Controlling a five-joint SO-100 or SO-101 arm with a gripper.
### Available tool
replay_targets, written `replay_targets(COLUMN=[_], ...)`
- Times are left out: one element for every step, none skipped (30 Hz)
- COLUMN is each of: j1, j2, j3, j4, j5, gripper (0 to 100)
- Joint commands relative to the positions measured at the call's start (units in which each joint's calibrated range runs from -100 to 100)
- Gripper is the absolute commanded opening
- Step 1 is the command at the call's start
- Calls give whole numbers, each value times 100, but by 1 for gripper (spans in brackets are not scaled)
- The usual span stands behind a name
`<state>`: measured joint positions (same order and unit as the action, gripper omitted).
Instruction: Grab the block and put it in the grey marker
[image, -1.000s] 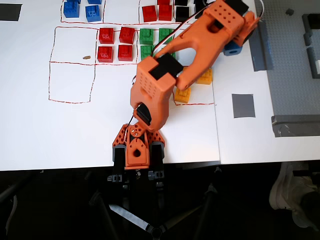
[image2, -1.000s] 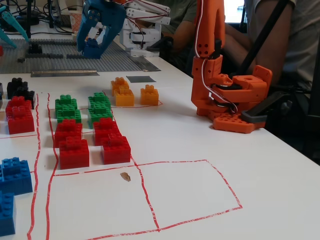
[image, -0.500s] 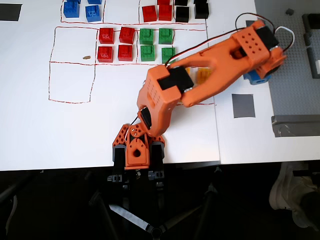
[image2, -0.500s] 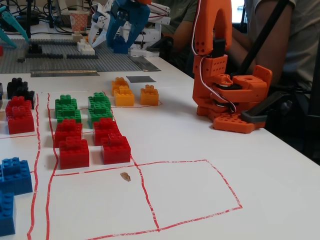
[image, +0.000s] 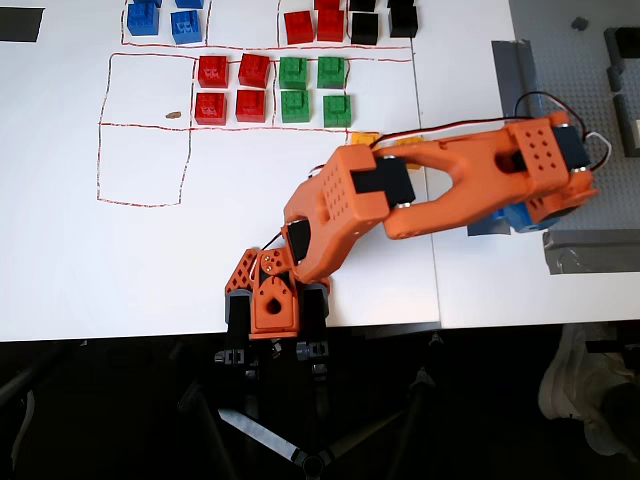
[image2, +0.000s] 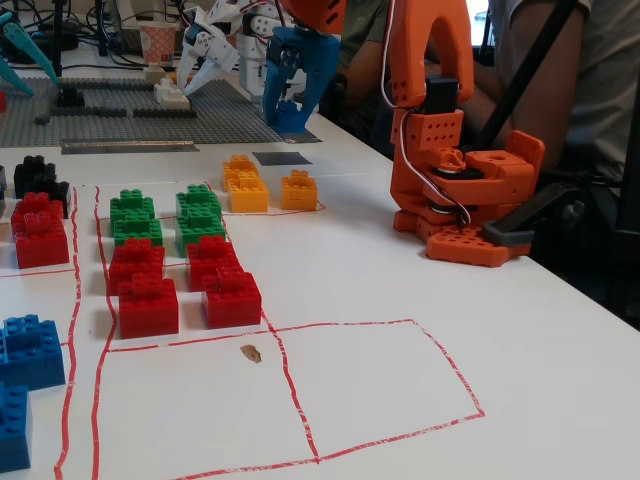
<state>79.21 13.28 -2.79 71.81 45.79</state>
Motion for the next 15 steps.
replay_targets(j1=[165,182,190,199,199,199,199,190,190,190,190,190,207,223,248], j2=[-222,-145,-50,54,149,227,287,356,417,460,503,546,589,624,650], j3=[-625,-634,-661,-706,-743,-779,-833,-942,-1042,-1088,-1106,-1124,-1142,-1169,-1178], j4=[45,45,45,45,45,45,86,200,314,363,363,363,363,363,363], j5=[54,44,20,-15,-49,-73,-98,-122,-137,-142,-147,-151,-171,-186,-186], gripper=[0,0,0,0,0,0,0,0,0,0,0,0,1,1,3])
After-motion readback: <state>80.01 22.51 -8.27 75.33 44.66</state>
